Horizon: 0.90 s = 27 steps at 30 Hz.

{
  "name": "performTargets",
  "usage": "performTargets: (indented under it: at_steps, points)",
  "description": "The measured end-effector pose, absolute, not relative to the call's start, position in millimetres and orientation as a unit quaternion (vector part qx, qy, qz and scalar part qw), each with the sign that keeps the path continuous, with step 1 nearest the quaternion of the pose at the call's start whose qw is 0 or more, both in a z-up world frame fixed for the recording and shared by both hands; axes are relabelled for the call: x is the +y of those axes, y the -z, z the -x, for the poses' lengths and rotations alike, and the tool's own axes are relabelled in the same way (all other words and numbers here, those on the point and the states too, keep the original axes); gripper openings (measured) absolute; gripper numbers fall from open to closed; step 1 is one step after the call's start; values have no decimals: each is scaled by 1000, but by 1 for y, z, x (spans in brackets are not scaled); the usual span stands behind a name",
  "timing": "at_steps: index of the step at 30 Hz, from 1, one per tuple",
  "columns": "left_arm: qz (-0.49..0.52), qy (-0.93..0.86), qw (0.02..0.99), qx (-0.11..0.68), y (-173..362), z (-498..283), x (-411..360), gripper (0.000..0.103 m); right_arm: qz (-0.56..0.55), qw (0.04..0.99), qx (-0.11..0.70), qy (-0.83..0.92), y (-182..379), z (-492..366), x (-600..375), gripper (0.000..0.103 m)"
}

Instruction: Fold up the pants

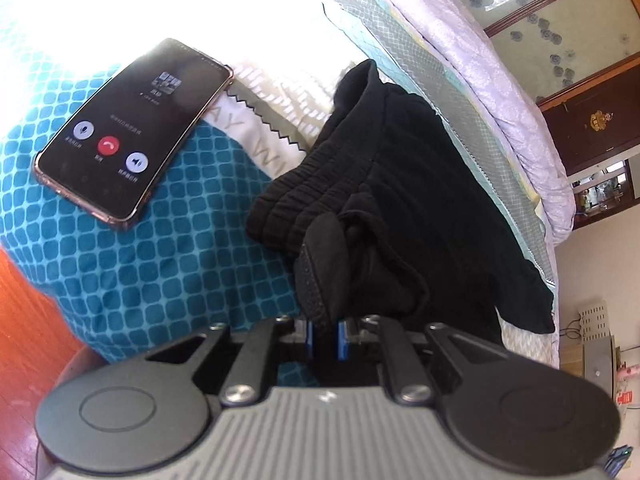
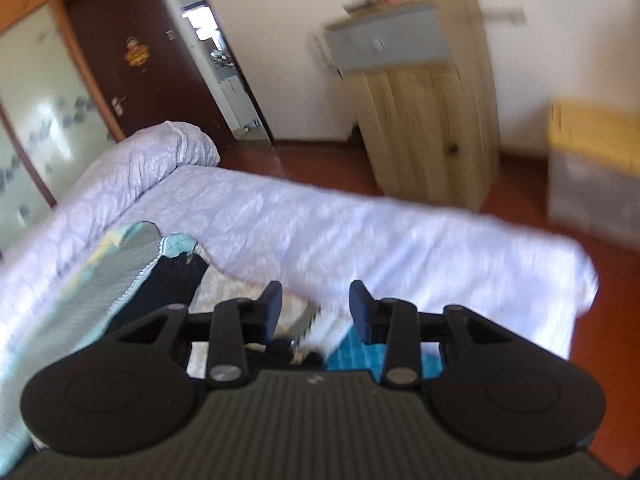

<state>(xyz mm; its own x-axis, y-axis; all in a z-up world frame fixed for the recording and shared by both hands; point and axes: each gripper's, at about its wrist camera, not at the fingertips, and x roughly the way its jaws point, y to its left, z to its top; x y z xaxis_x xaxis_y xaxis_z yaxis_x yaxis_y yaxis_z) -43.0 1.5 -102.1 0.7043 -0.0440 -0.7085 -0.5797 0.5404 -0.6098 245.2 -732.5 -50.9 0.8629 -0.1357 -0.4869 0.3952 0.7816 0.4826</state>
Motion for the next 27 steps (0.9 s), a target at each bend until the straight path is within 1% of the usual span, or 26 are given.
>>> performTargets:
  at_steps: [6, 7, 12, 15, 16, 18, 21, 24, 27]
  points:
    - [443, -166, 809, 349, 105, 40, 4, 9, -257, 923, 258, 120, 69, -249, -710, 41]
    - [444, -166, 809, 348, 105, 40, 4, 9, -261, 921, 262, 122, 73, -250, -710, 43]
    - [447, -164, 807, 349, 105, 41, 5, 9, -346, 889, 275, 122, 108, -255, -724, 46]
    - [441, -162, 811, 349, 101, 38, 7, 9, -372, 878, 281, 109, 115, -263, -725, 46]
    - [438, -161, 814, 346, 98, 37, 7, 9, -374, 878, 282, 100, 112, -269, -725, 38]
    - [434, -158, 820, 338, 90, 34, 8, 9, -364, 883, 285, 85, 101, -282, -721, 12]
    - [429, -147, 834, 314, 65, 25, 16, 9, -362, 892, 260, 71, 66, -296, -716, 11]
    - [424, -134, 855, 268, 27, 20, 21, 9, -387, 899, 201, 40, 14, -300, -715, 11]
    - [414, -112, 874, 227, -3, 24, 17, 9, -411, 901, 135, 1, -33, -285, -723, 11]
